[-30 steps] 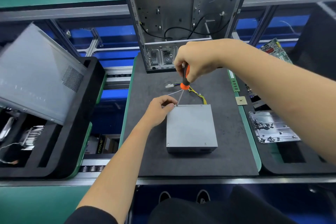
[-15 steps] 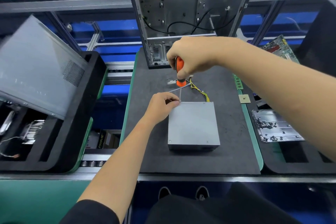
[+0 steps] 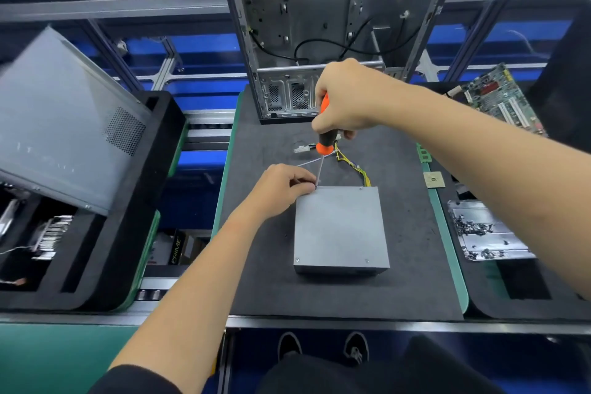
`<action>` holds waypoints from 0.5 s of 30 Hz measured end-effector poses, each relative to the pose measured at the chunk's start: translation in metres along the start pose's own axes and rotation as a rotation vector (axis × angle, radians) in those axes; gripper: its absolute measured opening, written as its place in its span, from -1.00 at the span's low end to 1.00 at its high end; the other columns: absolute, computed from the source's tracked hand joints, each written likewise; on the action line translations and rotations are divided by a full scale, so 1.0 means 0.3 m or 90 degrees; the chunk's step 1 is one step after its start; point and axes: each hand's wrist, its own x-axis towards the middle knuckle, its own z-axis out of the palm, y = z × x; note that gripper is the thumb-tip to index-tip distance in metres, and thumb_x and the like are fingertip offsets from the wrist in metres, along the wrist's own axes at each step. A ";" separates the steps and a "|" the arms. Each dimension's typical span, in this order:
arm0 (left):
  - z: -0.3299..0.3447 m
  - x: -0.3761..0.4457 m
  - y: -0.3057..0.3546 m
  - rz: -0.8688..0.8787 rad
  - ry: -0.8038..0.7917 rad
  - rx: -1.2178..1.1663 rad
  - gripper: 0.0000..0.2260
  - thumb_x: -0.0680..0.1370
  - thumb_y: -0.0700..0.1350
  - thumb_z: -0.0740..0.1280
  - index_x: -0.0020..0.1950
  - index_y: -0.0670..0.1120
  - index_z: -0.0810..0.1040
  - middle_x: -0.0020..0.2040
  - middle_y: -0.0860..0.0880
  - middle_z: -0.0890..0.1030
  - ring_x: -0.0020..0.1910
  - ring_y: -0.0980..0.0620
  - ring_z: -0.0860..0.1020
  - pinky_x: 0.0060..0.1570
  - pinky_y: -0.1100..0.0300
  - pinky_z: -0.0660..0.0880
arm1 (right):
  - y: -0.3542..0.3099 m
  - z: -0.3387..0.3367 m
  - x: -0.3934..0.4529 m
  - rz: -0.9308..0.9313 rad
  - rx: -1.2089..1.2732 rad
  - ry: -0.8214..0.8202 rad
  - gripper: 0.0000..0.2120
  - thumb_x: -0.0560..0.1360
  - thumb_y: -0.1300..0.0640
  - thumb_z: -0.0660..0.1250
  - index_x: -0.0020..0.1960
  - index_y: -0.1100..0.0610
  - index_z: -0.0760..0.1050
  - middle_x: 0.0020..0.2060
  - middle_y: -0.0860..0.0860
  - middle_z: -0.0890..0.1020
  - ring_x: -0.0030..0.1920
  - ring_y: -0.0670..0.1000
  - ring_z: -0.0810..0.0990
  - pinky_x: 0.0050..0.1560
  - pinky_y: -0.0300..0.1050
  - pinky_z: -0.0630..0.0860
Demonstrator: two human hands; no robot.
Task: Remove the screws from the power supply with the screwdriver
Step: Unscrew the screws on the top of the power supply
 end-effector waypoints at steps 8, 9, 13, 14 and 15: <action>-0.006 0.030 0.010 0.009 -0.037 0.053 -0.86 0.48 -0.24 0.37 -0.25 -0.05 0.62 -0.21 0.21 0.65 -0.22 0.11 0.56 -0.16 0.32 0.44 | -0.015 0.013 -0.004 -0.096 -0.044 0.015 -0.89 0.28 0.11 0.34 -0.32 0.16 0.49 -0.57 0.03 0.58 -0.58 -0.16 0.48 -0.45 -0.19 0.44; -0.002 0.029 0.008 0.011 -0.029 0.048 -0.86 0.47 -0.26 0.37 -0.25 -0.07 0.62 -0.22 0.23 0.65 -0.21 0.12 0.57 -0.16 0.36 0.43 | -0.017 0.013 -0.005 -0.107 -0.055 0.015 -0.88 0.28 0.11 0.34 -0.32 0.17 0.49 -0.58 0.02 0.57 -0.58 -0.14 0.46 -0.45 -0.19 0.45; 0.012 0.031 0.004 0.013 -0.010 0.032 -0.85 0.46 -0.31 0.37 -0.25 -0.09 0.64 -0.23 0.23 0.64 -0.24 0.20 0.55 -0.19 0.45 0.40 | -0.005 0.005 -0.003 -0.135 -0.065 -0.001 -0.85 0.29 0.12 0.33 -0.38 0.16 0.42 -0.61 0.00 0.55 -0.55 -0.07 0.51 -0.55 -0.29 0.29; 0.015 0.031 0.005 0.015 -0.007 0.036 -0.84 0.45 -0.32 0.37 -0.25 -0.10 0.64 -0.23 0.23 0.64 -0.23 0.20 0.56 -0.18 0.44 0.41 | 0.001 0.003 -0.001 -0.142 -0.064 -0.005 -0.84 0.29 0.12 0.33 -0.39 0.15 0.40 -0.60 0.01 0.56 -0.52 -0.02 0.55 -0.55 -0.29 0.27; 0.016 0.031 0.006 0.015 -0.003 0.043 -0.84 0.45 -0.33 0.36 -0.25 -0.11 0.63 -0.23 0.23 0.64 -0.23 0.18 0.56 -0.16 0.42 0.43 | 0.006 0.003 0.003 -0.150 -0.063 -0.009 -0.84 0.30 0.12 0.34 -0.38 0.16 0.40 -0.59 0.01 0.56 -0.49 0.00 0.58 -0.54 -0.29 0.27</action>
